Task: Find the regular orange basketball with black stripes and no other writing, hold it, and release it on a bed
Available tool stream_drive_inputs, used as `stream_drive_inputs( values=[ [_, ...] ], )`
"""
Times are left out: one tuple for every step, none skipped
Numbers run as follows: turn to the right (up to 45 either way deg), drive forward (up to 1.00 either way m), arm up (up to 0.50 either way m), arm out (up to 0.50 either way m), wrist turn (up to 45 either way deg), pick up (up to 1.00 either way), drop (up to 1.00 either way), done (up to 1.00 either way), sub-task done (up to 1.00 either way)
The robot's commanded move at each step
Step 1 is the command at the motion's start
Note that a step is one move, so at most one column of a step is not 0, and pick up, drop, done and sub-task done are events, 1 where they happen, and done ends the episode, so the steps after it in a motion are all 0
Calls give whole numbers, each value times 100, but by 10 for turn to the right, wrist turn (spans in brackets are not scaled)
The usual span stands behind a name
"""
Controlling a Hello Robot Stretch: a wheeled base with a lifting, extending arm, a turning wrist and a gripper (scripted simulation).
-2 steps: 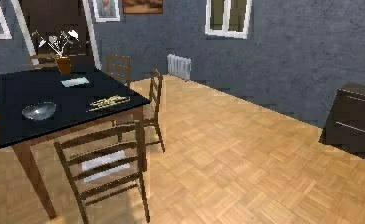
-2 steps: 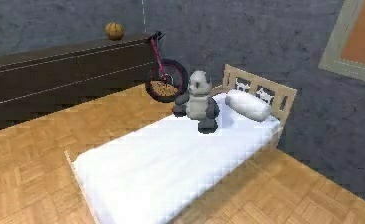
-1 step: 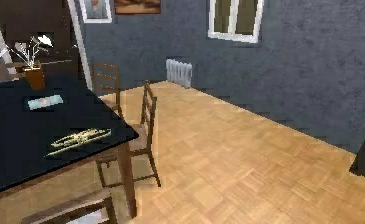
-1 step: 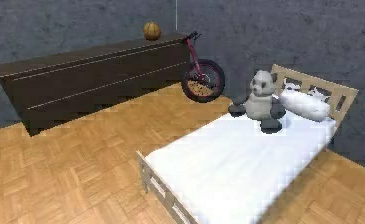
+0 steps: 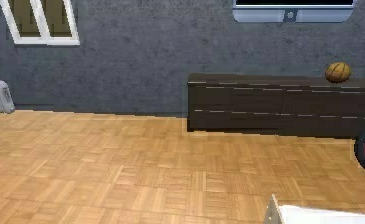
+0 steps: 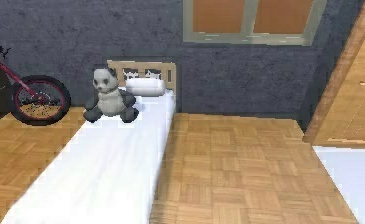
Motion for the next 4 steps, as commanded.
stream_drive_inputs(
  values=[
    [30, 0, 0, 0, 0, 0, 0, 0, 0],
    [0, 100, 0, 0, 0, 0, 0, 0, 0],
    [120, 0, 0, 0, 0, 0, 0, 0, 0],
    [0, 20, 0, 0, 0, 0, 0, 0, 0]
  ],
)
